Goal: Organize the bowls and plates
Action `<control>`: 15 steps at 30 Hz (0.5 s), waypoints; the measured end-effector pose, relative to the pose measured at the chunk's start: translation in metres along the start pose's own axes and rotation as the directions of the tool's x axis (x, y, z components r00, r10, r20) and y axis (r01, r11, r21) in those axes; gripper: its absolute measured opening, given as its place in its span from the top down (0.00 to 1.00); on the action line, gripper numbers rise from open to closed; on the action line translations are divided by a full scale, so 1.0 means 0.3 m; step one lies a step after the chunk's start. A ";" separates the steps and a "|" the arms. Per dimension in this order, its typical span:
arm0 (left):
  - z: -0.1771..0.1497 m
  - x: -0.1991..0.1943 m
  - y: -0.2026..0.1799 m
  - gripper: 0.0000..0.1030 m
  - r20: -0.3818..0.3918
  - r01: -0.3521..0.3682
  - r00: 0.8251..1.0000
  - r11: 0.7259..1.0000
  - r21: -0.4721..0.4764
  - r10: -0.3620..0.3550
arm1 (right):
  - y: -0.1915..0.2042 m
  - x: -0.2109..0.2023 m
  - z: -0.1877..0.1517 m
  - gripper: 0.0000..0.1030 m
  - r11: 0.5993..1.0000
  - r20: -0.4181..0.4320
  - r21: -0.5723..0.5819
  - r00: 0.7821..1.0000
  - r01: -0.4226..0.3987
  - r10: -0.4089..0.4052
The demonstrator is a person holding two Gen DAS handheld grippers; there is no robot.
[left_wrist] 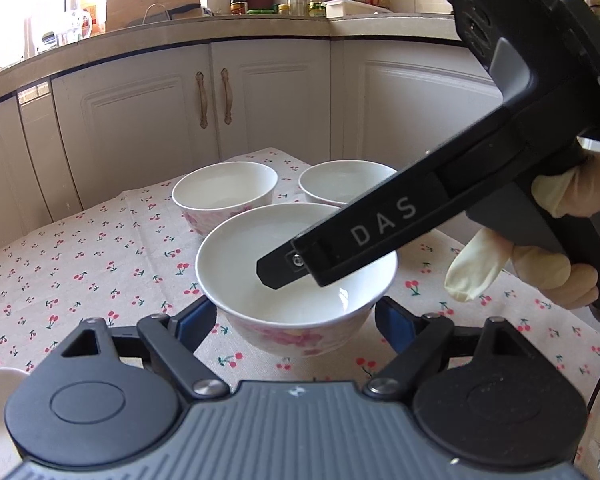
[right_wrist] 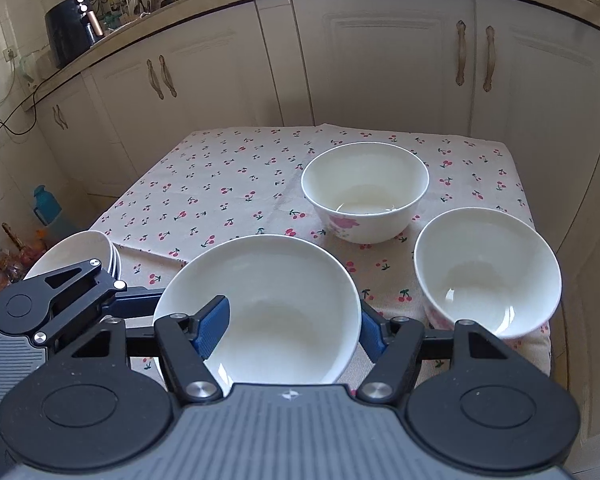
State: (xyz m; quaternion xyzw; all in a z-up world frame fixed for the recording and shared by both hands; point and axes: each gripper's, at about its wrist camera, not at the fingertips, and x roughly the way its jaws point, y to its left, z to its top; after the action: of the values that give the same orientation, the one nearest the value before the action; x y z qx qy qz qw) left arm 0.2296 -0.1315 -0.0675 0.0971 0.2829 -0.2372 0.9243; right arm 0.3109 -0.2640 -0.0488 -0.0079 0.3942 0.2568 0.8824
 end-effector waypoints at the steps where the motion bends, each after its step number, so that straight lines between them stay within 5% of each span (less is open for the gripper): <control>1: -0.005 -0.009 -0.003 0.17 -0.002 0.004 1.000 1.000 0.001 -0.004 | 0.008 -0.012 -0.008 0.30 1.000 0.002 0.000 1.000 0.001 -0.001; 15: -0.097 -0.155 -0.054 0.17 -0.041 0.062 0.997 0.998 0.031 -0.060 | 0.130 -0.128 -0.146 0.29 0.999 -0.001 0.039 1.000 -0.002 0.002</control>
State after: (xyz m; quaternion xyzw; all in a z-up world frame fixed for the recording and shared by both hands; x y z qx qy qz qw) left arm 0.1739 -0.1187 -0.0658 0.1082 0.3004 -0.2679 0.9090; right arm 0.2413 -0.2569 -0.0448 0.0097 0.3998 0.2499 0.8818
